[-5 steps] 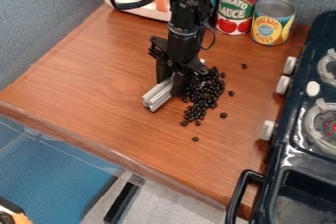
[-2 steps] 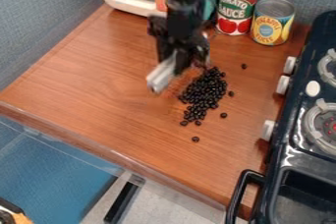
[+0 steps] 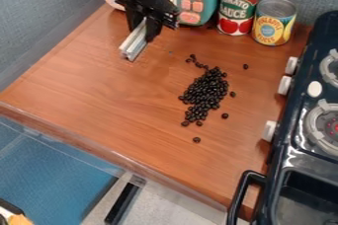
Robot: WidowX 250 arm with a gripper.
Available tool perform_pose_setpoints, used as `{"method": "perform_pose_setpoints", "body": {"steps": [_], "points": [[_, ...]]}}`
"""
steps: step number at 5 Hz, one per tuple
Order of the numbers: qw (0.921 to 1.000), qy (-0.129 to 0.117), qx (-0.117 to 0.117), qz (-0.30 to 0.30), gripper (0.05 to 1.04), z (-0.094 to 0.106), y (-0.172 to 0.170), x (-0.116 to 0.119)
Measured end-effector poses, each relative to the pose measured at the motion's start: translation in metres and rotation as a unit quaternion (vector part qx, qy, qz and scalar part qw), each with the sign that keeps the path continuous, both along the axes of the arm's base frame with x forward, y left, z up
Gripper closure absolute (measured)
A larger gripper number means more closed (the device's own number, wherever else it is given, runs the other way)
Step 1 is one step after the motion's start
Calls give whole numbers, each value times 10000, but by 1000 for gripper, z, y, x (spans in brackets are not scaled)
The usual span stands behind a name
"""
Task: Sweep into pile
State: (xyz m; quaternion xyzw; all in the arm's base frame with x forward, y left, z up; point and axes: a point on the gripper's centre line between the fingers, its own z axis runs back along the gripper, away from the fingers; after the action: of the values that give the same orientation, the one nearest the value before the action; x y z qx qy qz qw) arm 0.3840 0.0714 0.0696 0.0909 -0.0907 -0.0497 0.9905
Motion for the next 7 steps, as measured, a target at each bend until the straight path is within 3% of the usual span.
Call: {"method": "perform_pose_setpoints", "body": {"steps": [1, 3, 5, 7], "points": [[9995, 227, 223, -15, 700, -22, 13, 8], [9965, 777, 268, -118, 700, -53, 12, 8], [9953, 834, 181, -448, 700, -54, -16, 11], [9931, 902, 69, -743, 700, -54, -48, -3]]}}
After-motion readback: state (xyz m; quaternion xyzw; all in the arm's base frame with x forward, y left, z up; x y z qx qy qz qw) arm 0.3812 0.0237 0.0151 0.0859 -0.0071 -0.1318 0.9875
